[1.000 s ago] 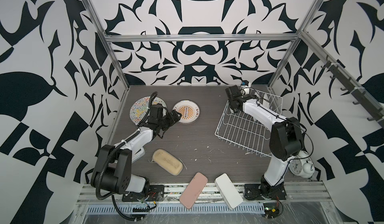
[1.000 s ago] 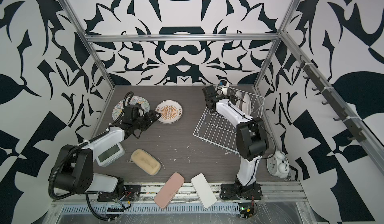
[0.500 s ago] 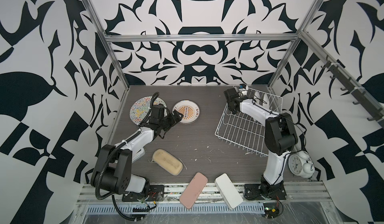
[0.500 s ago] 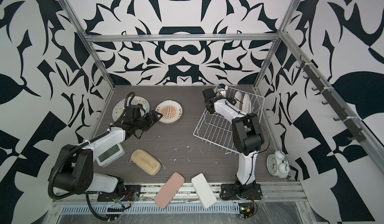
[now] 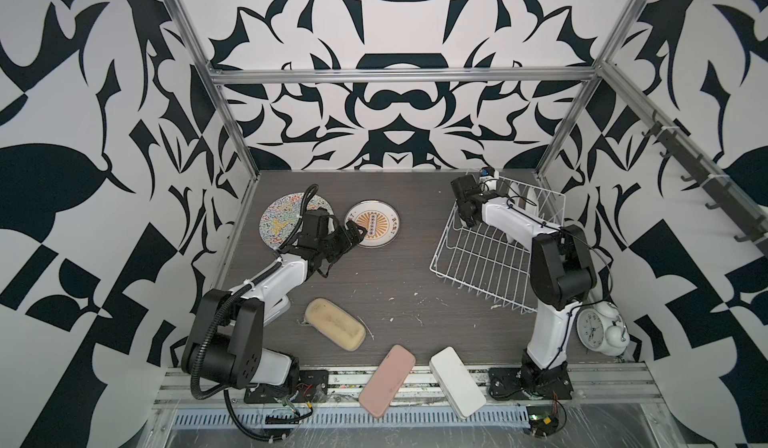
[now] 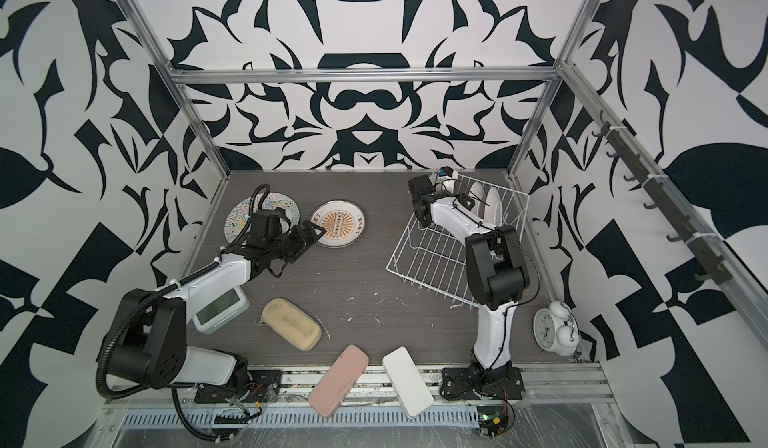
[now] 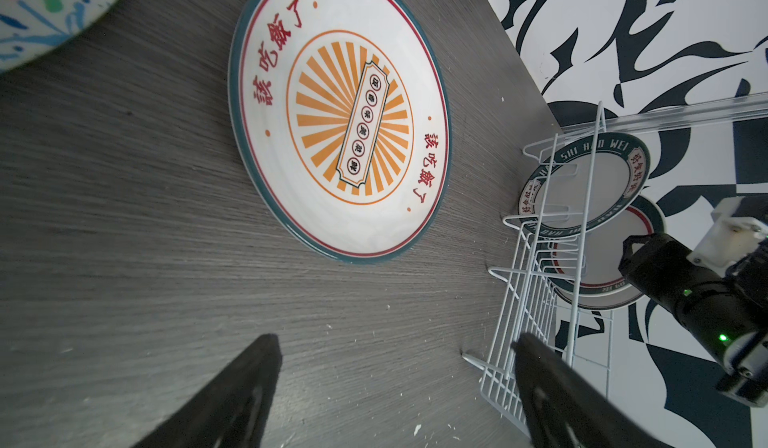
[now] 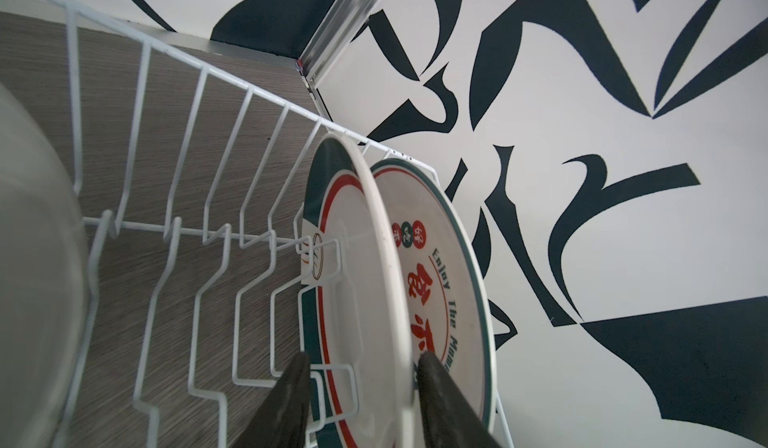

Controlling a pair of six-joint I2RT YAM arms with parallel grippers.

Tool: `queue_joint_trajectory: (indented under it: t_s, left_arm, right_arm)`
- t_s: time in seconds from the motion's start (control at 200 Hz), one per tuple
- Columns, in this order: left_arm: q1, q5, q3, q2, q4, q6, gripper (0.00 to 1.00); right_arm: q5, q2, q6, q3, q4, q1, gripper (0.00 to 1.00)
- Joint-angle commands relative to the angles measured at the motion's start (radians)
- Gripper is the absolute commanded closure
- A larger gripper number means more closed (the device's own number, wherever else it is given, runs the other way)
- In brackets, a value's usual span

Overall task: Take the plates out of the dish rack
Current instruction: 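Close the right gripper on the green-rimmed plate's rim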

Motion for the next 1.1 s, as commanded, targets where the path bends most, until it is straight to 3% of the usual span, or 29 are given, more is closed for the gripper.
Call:
queue_joint_trajectory:
  t_s: [0.0, 0.4, 0.955, 1.095]
  left_arm:
    - [-0.005, 0.008, -0.006, -0.004, 0.011, -0.013, 0.08]
    - [-0.035, -0.001, -0.02, -0.019, 0.014, -0.025, 0.08]
    - [-0.04, -0.007, -0.023, -0.038, 0.007, -0.023, 0.08]
    - [-0.04, -0.005, -0.022, -0.032, 0.006, -0.022, 0.08]
  right_arm:
    - [0.038, -0.028, -0.019, 0.0, 0.029, -0.004, 0.55]
    - [0.067, -0.031, -0.031, -0.008, 0.033, -0.007, 0.67]
    - [0.071, -0.041, -0.045, -0.007, 0.038, -0.007, 0.74]
    - [0.072, -0.045, -0.046, -0.008, 0.038, -0.008, 0.81]
